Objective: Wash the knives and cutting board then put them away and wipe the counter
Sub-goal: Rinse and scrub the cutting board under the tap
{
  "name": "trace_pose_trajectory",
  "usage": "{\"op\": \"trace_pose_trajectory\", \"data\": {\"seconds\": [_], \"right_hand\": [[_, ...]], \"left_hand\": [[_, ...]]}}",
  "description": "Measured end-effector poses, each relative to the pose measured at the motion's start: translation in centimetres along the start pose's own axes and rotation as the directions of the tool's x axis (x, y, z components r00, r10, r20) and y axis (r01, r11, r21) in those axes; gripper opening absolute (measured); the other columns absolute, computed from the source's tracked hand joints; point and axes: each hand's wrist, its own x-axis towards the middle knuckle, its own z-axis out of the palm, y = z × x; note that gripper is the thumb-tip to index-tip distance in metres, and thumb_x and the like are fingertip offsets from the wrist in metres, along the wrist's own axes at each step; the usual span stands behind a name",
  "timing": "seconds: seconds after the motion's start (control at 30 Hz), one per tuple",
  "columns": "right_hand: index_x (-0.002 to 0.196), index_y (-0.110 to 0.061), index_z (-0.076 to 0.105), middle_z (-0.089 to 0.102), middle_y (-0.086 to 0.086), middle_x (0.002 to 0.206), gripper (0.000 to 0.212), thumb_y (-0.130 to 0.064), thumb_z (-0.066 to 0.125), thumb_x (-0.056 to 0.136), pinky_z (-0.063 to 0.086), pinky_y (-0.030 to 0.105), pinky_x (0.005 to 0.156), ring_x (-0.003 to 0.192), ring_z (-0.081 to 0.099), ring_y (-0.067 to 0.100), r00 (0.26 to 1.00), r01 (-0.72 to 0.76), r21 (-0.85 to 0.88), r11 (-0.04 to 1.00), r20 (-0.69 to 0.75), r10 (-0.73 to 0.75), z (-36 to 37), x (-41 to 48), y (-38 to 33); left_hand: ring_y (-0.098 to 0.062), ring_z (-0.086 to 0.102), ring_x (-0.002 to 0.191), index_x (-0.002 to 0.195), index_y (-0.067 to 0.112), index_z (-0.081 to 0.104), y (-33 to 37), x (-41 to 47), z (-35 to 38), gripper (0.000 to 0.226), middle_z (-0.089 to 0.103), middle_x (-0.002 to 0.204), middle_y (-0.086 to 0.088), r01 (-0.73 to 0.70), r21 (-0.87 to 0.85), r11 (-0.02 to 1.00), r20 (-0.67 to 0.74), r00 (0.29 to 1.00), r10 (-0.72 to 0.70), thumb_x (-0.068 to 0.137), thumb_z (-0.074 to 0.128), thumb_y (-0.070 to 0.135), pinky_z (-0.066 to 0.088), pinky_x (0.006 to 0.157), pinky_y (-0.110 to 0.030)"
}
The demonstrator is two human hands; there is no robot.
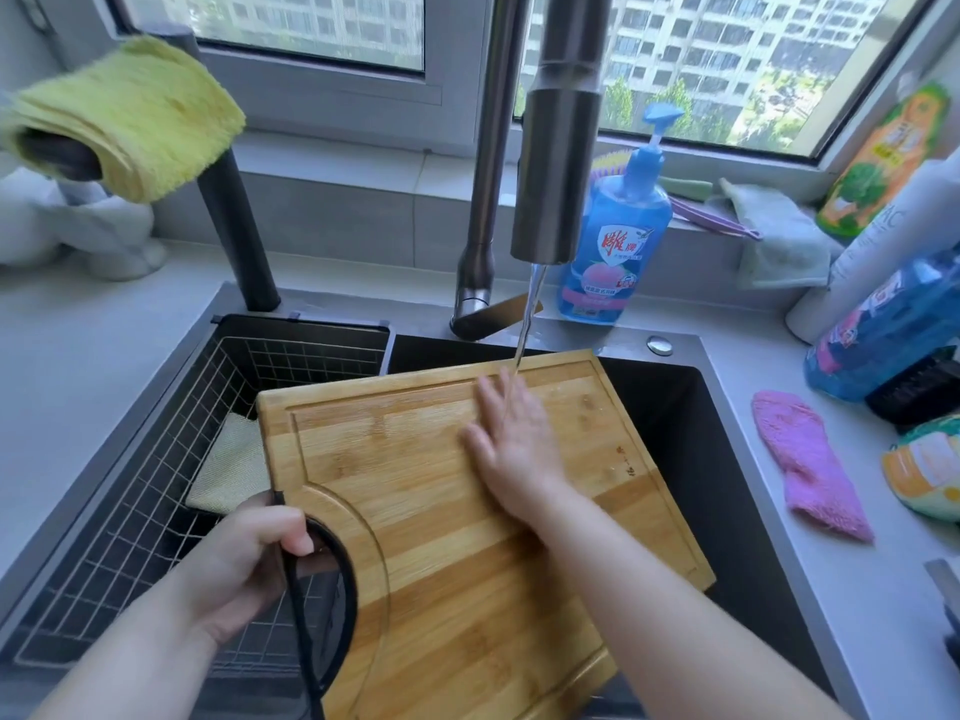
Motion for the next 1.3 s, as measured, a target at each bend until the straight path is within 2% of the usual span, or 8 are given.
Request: {"op": "trace_pose_trajectory", "data": {"seconds": [0.1,0.27,0.53,0.63,0.7,1.07,1.2,1.3], "right_hand": [[0.148,-0.027,0.003,-0.008,-0.004,0.157,0.058,-0.044,0.028,0.098,-0.013,0.024,0.111,0.144,-0.011,0.011,0.993,0.118,-0.095,0.988,0.000,-0.119,-0.2,-0.2,-0.8],[0.148,-0.022,0.007,-0.002,0.001,0.158,0.062,-0.041,0.036,0.097,-0.001,0.033,0.117,0.146,-0.002,0.017,0.967,-0.251,-0.079,0.965,0.030,0.254,-2.9,-2.4,2.0],[0.146,-0.037,0.004,-0.010,-0.021,0.154,0.069,-0.053,0.040,0.089,-0.005,0.030,0.116,0.134,-0.014,-0.007,0.965,0.184,0.237,0.954,0.140,-0.221,-4.6,-10.7,-6.9],[0.147,-0.033,0.006,-0.006,-0.015,0.156,0.096,-0.078,0.038,0.068,0.001,0.032,0.119,0.142,-0.008,0.000,0.952,0.237,0.238,0.942,0.137,-0.274,-3.9,-13.7,-8.3],[0.146,-0.029,-0.004,-0.012,-0.011,0.156,0.109,-0.082,0.037,0.060,0.003,0.035,0.119,0.144,-0.008,0.007,0.955,0.217,0.115,0.969,0.179,-0.235,-2.9,-15.1,-8.7],[0.120,-0.013,0.045,0.023,-0.011,0.151,0.032,-0.023,0.046,0.090,0.038,0.031,0.093,0.126,0.042,0.023,0.999,0.022,-0.066,0.998,-0.022,-0.023,-4.8,-16.5,-6.4],[0.080,-0.026,0.054,0.058,-0.018,0.102,0.005,-0.023,0.051,0.078,0.042,0.019,0.073,0.088,0.057,0.010,0.969,0.086,0.188,0.978,-0.246,-0.038,-7.8,-16.2,-3.6],[0.056,-0.024,0.046,0.048,-0.013,0.050,0.005,-0.022,0.047,0.061,0.031,0.011,0.047,0.050,0.043,0.002,0.956,0.136,0.368,0.920,-0.291,-0.025,-10.1,-16.0,-1.5]], "left_hand": [[-0.033,0.068,0.067,0.070,-0.007,0.066,0.7,-0.1,0.3,0.062,0.067,0.075,-0.025,-0.018,0.036,0.999,0.016,1.000,0.017,0.010,0.070,0.008,0.057,0.051,-0.034],[-0.029,0.068,0.063,0.060,0.000,0.071,1.2,-0.8,1.3,0.046,0.068,0.072,-0.020,-0.062,0.040,0.997,0.008,0.998,0.061,0.015,0.066,0.010,0.057,0.050,-0.032],[-0.020,0.058,0.057,0.084,-0.001,0.057,2.7,-1.4,5.3,0.038,0.057,0.075,-0.016,-0.012,0.180,0.984,-0.054,0.998,0.022,0.047,0.050,0.003,0.051,0.047,-0.025],[-0.015,0.053,0.050,0.067,0.005,0.054,3.0,-1.8,7.0,0.008,0.053,0.062,-0.010,0.003,0.202,0.979,-0.136,0.990,0.025,0.066,0.054,-0.003,0.044,0.045,-0.018],[-0.008,0.048,0.033,0.055,0.009,0.047,2.7,-1.5,7.3,0.030,0.048,0.042,-0.001,-0.015,0.189,0.982,-0.149,0.988,0.043,0.077,0.044,-0.010,0.037,0.034,-0.010],[-0.017,0.061,0.058,0.072,0.008,0.058,2.8,-2.7,12.2,0.011,0.060,0.059,-0.003,-0.085,0.238,0.967,-0.149,0.981,0.123,0.082,0.059,0.004,0.055,0.052,-0.024],[-0.021,0.063,0.083,0.092,0.018,0.061,4.5,-3.0,14.1,0.014,0.062,0.091,0.001,-0.121,0.240,0.963,-0.037,0.990,0.134,0.092,0.050,0.027,0.052,0.068,-0.031],[-0.018,0.063,0.088,0.103,0.018,0.057,5.3,-2.8,13.8,0.017,0.058,0.099,0.001,-0.179,0.248,0.952,-0.039,0.980,0.195,0.093,0.047,0.026,0.051,0.071,-0.030]]}}
